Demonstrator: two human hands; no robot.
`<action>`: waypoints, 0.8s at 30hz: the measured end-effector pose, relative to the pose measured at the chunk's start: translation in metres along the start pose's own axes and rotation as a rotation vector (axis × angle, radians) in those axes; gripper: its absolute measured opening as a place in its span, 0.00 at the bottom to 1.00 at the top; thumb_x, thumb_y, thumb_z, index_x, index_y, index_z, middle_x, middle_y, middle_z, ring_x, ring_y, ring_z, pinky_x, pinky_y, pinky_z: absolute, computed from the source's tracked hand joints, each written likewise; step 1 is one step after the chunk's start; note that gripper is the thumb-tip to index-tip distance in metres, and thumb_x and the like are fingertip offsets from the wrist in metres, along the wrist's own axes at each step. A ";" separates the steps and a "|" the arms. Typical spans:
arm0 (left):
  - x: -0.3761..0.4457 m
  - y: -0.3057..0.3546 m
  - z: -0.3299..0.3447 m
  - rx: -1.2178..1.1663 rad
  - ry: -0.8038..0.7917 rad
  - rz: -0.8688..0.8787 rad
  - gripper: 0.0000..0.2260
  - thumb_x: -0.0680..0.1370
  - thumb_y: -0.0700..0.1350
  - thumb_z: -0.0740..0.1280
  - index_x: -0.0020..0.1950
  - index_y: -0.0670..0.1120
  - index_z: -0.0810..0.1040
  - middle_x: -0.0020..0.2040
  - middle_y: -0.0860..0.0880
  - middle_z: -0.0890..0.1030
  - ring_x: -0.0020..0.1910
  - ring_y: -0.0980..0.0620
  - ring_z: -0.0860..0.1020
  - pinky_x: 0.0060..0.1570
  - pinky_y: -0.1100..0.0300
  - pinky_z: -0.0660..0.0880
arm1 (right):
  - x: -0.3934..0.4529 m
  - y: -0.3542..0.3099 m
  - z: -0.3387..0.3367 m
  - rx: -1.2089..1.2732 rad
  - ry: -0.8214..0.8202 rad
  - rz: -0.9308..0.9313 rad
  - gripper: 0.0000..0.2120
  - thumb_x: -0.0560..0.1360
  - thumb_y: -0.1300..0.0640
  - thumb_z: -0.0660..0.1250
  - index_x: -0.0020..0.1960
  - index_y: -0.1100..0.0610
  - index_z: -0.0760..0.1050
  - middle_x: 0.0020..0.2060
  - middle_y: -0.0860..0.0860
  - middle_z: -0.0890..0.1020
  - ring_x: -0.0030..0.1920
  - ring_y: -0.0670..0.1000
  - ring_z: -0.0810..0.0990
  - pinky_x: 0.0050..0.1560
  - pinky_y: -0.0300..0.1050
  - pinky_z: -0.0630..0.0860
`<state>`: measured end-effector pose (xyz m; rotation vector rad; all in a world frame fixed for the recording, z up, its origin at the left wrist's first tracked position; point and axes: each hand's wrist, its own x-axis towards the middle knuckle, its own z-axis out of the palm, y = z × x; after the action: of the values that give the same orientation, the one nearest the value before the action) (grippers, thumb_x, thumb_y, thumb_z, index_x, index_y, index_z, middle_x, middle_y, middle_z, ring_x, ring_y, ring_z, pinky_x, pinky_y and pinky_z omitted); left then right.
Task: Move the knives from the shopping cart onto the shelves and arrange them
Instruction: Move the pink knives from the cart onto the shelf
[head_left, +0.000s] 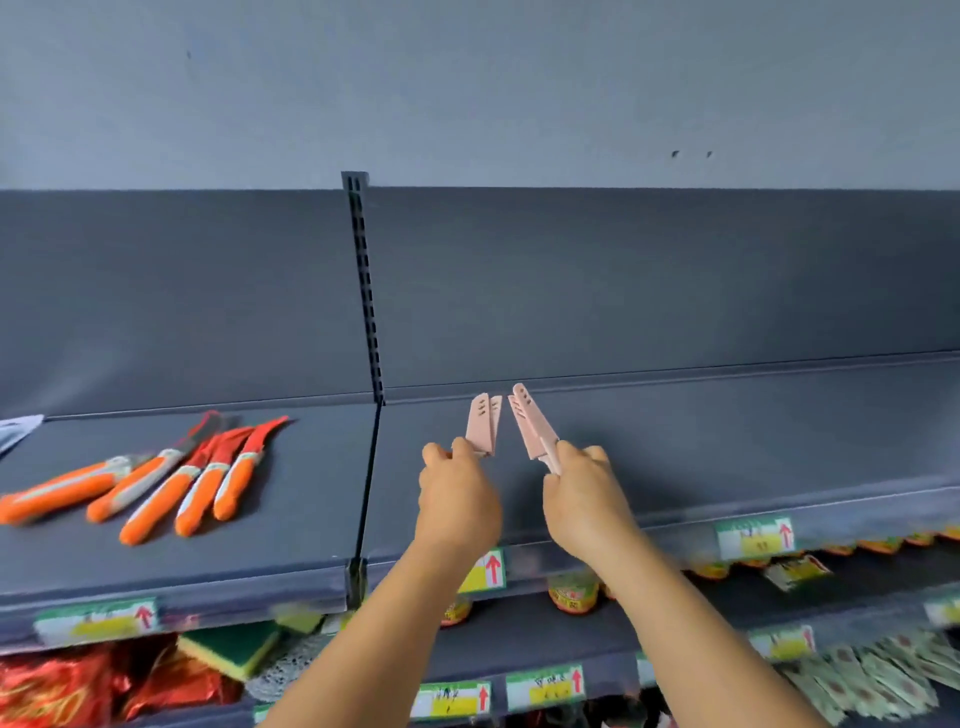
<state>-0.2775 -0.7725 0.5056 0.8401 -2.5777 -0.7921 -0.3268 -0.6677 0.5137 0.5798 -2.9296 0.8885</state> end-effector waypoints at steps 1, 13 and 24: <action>0.010 0.000 0.003 0.017 -0.005 -0.040 0.17 0.77 0.34 0.57 0.65 0.43 0.65 0.62 0.44 0.63 0.53 0.42 0.72 0.48 0.54 0.73 | 0.012 -0.001 0.005 -0.007 -0.038 0.002 0.16 0.81 0.58 0.56 0.68 0.58 0.66 0.61 0.55 0.67 0.53 0.57 0.77 0.53 0.48 0.76; 0.076 -0.016 0.030 0.214 -0.046 -0.188 0.36 0.76 0.35 0.59 0.78 0.51 0.44 0.64 0.42 0.64 0.63 0.42 0.64 0.54 0.55 0.68 | 0.097 -0.011 0.056 -0.135 -0.196 -0.064 0.17 0.77 0.64 0.60 0.65 0.59 0.67 0.61 0.57 0.68 0.62 0.59 0.69 0.57 0.50 0.71; 0.085 -0.028 0.036 0.400 -0.048 -0.034 0.20 0.82 0.51 0.51 0.72 0.45 0.61 0.67 0.44 0.64 0.65 0.43 0.62 0.62 0.53 0.62 | 0.104 -0.009 0.067 -0.316 -0.207 -0.142 0.23 0.81 0.51 0.52 0.75 0.56 0.56 0.68 0.55 0.63 0.66 0.57 0.62 0.63 0.49 0.64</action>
<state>-0.3474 -0.8290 0.4704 0.9858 -2.8180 -0.3061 -0.4148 -0.7469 0.4757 0.8858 -3.0654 0.3587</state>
